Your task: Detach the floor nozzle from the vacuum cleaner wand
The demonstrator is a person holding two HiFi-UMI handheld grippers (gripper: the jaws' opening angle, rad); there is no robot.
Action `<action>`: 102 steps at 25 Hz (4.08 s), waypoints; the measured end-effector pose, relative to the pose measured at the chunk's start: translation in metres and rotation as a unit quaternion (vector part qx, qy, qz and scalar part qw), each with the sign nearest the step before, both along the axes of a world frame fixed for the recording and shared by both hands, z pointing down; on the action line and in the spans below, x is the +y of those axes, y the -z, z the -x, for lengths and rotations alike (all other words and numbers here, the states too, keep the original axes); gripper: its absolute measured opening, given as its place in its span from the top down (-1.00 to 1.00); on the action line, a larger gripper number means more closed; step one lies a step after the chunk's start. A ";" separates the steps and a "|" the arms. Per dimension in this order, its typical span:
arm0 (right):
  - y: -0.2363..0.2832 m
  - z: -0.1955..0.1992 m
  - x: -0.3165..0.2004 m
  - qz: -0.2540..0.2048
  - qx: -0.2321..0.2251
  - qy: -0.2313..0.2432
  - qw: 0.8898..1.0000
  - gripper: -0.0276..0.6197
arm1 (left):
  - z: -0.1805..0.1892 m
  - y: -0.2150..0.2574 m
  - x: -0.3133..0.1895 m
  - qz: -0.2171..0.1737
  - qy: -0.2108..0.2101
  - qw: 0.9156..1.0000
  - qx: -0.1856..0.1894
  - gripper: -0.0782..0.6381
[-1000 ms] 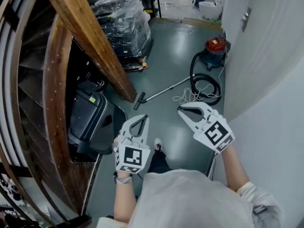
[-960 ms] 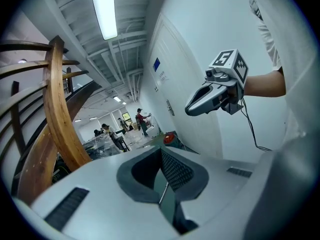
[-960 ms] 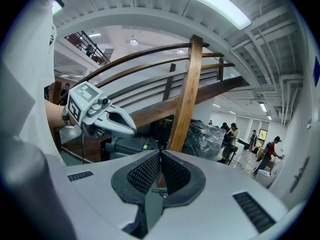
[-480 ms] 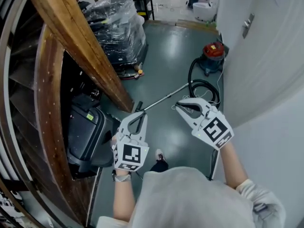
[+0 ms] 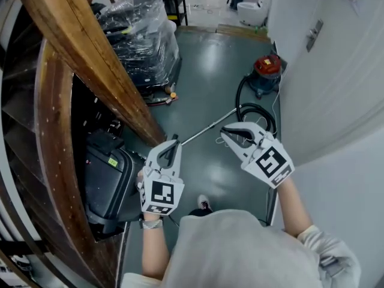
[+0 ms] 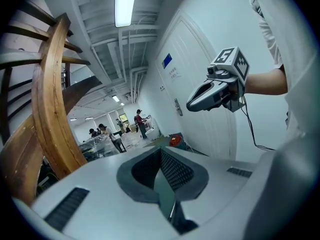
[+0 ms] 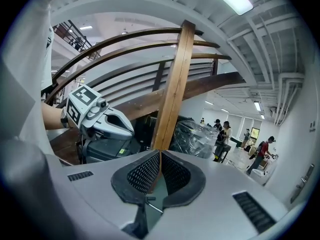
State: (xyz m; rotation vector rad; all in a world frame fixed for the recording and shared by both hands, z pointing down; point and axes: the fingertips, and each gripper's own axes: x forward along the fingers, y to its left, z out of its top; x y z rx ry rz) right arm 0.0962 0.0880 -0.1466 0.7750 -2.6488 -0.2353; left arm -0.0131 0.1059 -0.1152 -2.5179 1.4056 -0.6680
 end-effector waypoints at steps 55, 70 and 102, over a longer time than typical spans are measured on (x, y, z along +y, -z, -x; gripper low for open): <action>-0.092 0.057 -0.225 0.069 0.021 0.009 0.997 0.82 | 0.076 -0.103 -0.216 0.086 0.042 0.995 0.004 0.79; -0.139 0.063 -0.267 0.095 0.035 0.028 0.994 0.82 | 0.075 -0.156 -0.243 0.116 0.071 0.991 0.014 0.79; -0.330 0.113 -0.329 0.151 0.059 0.041 0.986 0.82 | 0.136 -0.337 -0.297 0.156 0.114 0.981 0.021 0.79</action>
